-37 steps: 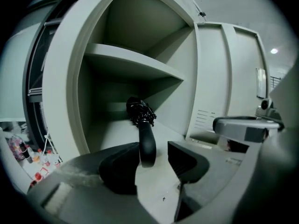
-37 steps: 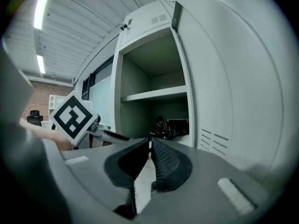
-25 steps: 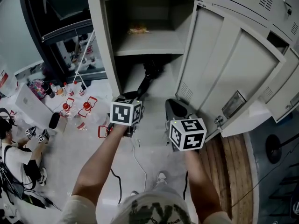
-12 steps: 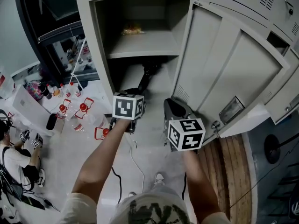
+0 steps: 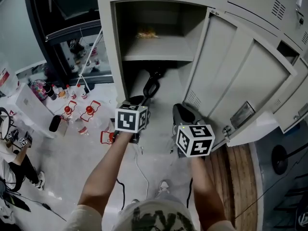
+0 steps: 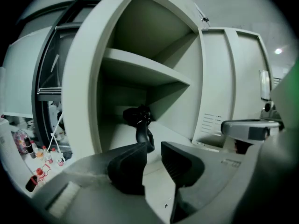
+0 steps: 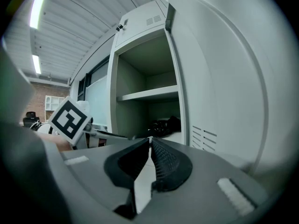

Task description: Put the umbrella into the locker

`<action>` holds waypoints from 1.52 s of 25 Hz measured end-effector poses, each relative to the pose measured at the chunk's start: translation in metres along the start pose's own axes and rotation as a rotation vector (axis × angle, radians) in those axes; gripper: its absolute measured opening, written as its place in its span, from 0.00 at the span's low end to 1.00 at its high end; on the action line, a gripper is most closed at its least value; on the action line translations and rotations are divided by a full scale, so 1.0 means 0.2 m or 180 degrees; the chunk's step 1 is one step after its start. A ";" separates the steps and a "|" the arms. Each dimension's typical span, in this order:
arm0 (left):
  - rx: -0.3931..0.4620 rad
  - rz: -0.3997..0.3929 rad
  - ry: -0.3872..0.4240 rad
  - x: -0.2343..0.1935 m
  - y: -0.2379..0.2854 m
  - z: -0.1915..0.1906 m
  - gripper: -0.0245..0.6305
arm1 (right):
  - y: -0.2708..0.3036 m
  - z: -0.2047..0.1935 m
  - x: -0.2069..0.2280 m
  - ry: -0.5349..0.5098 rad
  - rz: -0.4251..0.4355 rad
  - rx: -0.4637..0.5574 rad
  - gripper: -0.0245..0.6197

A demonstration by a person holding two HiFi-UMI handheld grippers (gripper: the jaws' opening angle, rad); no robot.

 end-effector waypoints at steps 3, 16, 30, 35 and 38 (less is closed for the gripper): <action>0.0190 0.0001 -0.0025 -0.02 -0.14 0.06 0.21 | -0.01 0.01 -0.06 -0.0004 0.0018 0.0010 0.06; 0.0453 -0.0037 0.0104 -0.14 -0.66 0.10 0.05 | -0.09 0.03 -0.33 -0.0043 0.0040 0.0009 0.04; 0.0440 -0.0145 0.0197 -0.16 -0.84 0.09 0.05 | -0.23 0.07 -0.45 -0.0193 -0.0073 0.0069 0.04; 0.0473 -0.0108 0.0254 -0.16 -0.88 0.12 0.05 | -0.24 0.09 -0.48 -0.0200 -0.0052 0.0106 0.04; 0.0478 -0.0087 0.0268 -0.17 -0.89 0.12 0.05 | -0.23 0.10 -0.50 -0.0204 -0.0031 0.0119 0.04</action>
Point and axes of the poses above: the fingertips, and each gripper's own axes: y forward along the fingers, x to its right, z out of its top, the point moved 5 cm from there along -y, backward along the fingers, and after that the axes turned 15 degrees about x, right-handed, at the moved point
